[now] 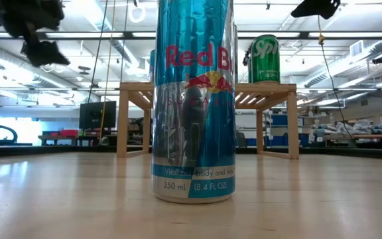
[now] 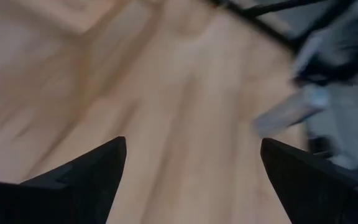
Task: Place canned beverage on shelf
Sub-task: Put the blue soda can on the shelf aligned with the other blue soda can
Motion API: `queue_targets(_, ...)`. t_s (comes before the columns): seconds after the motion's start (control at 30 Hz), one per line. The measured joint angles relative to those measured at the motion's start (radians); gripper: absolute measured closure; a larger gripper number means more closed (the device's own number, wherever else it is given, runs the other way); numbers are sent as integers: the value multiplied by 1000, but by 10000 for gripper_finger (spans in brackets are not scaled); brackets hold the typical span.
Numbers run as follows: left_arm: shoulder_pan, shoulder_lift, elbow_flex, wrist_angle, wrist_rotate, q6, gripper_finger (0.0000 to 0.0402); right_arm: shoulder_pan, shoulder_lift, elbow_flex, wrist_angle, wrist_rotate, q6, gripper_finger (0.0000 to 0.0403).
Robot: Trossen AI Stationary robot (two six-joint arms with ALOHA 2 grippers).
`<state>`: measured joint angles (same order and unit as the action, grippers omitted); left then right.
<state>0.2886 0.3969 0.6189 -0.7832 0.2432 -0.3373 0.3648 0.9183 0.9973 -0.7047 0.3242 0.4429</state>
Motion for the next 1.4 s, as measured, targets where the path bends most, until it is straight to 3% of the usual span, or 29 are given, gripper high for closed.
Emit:
queue_targets(0.13,-7,2,-32,134,100,-18,28,43,51,-18,24,53,4,13)
queue_targets(0.47,-96,61,-38,287,65,-100,28,62,145,-23,33,79,9,13)
queue_targets(0.67,-211,216,-38,511,19,-149,28,59,154,-23,74,96,2,13)
queue_targets(0.97,-413,479,-37,590,-134,-184,28,57,160,-23,90,51,0,13)
queue_targets(1.3,-535,702,-37,1019,-146,-222,28,57,160,-23,91,45,2,13)
queue_targets(1.4,-563,741,-37,1063,-144,-217,28,57,160,-23,90,44,9,13)
